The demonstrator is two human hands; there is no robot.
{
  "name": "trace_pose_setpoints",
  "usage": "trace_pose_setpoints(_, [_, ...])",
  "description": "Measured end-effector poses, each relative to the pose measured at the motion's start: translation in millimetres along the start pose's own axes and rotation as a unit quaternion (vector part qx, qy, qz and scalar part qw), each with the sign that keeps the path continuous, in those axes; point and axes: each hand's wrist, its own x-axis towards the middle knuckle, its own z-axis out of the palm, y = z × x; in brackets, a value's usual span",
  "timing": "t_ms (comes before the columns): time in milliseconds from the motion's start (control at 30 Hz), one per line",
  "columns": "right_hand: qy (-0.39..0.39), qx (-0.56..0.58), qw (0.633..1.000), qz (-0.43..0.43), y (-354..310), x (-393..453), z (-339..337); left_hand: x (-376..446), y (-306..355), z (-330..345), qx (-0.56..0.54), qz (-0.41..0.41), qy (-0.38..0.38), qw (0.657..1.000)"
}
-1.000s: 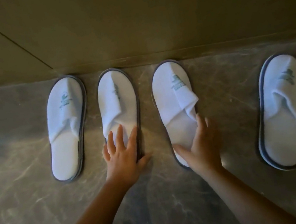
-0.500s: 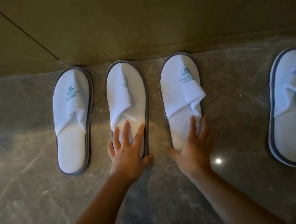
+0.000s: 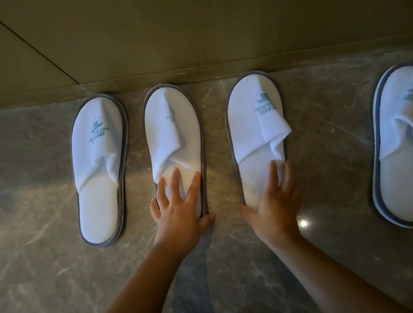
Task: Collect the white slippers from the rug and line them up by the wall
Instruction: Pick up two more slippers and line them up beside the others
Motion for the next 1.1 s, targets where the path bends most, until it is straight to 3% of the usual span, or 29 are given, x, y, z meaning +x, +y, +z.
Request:
trace_pose_setpoints(333, [0.005,-0.004,1.000,-0.024,1.3,0.8,-0.6,-0.5,1.4,-4.8,0.001,0.001,0.003,1.000])
trace_pose_setpoints(533, [0.050,0.034,0.998,-0.035,16.6,2.4,-26.7,-5.1,38.2,-7.7,0.011,0.059,0.082,0.995])
trace_pose_setpoints(800, [0.168,-0.001,0.981,0.092,110.5,3.3,-73.8,15.2,113.9,15.8,0.035,0.155,0.006,0.987])
trace_pose_setpoints(933, [0.133,-0.023,0.977,0.162,151.3,5.3,-84.1,19.4,122.6,23.5,0.065,0.133,-0.038,0.988])
trace_pose_setpoints(1100, [0.117,0.043,0.970,0.207,163.9,14.2,-89.6,17.9,122.0,18.3,0.077,0.136,-0.037,0.987])
